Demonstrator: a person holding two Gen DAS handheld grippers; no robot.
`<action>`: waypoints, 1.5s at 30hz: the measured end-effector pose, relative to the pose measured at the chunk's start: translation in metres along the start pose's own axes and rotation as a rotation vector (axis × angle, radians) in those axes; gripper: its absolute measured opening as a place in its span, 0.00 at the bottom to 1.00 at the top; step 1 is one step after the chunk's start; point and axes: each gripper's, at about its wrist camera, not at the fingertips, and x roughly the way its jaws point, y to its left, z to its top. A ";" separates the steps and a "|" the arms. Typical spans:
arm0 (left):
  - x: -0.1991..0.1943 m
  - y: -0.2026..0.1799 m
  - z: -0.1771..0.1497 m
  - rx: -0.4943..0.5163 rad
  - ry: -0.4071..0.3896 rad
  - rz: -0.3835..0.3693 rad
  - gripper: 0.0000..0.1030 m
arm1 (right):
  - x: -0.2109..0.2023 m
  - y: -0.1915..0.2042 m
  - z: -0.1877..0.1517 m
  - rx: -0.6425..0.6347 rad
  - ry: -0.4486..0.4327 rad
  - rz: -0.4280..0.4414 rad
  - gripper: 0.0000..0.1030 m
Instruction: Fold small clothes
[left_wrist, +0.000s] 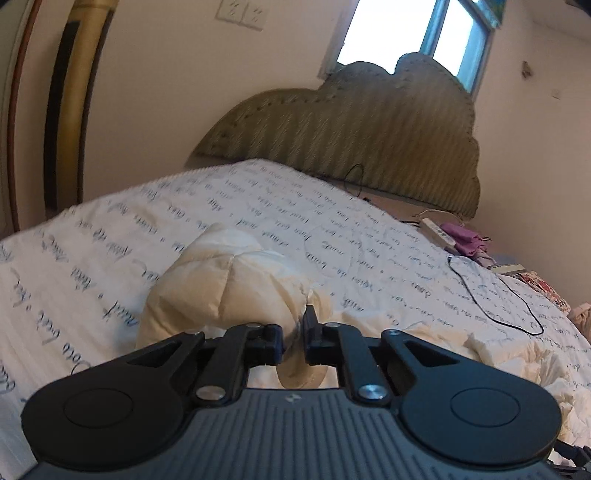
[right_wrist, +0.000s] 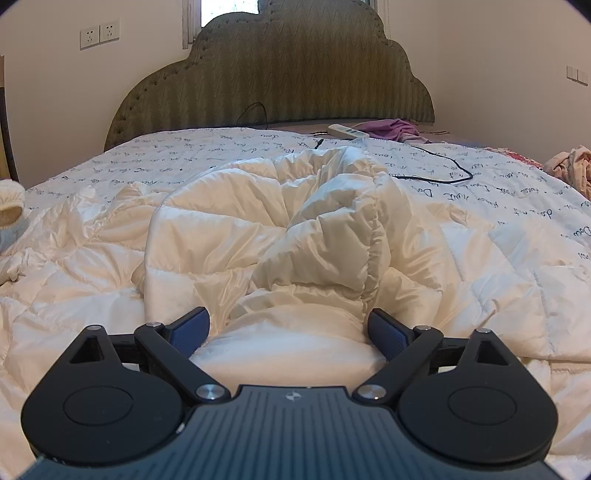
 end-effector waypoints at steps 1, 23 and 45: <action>-0.002 -0.011 0.006 0.028 -0.021 -0.022 0.10 | 0.000 0.000 0.000 0.002 0.001 0.002 0.92; 0.057 -0.229 -0.063 0.184 0.315 -0.549 0.10 | -0.032 -0.025 0.011 0.041 -0.068 -0.071 0.92; -0.015 -0.166 -0.059 0.428 0.173 -0.446 0.83 | 0.015 -0.093 0.007 0.974 0.046 0.654 0.85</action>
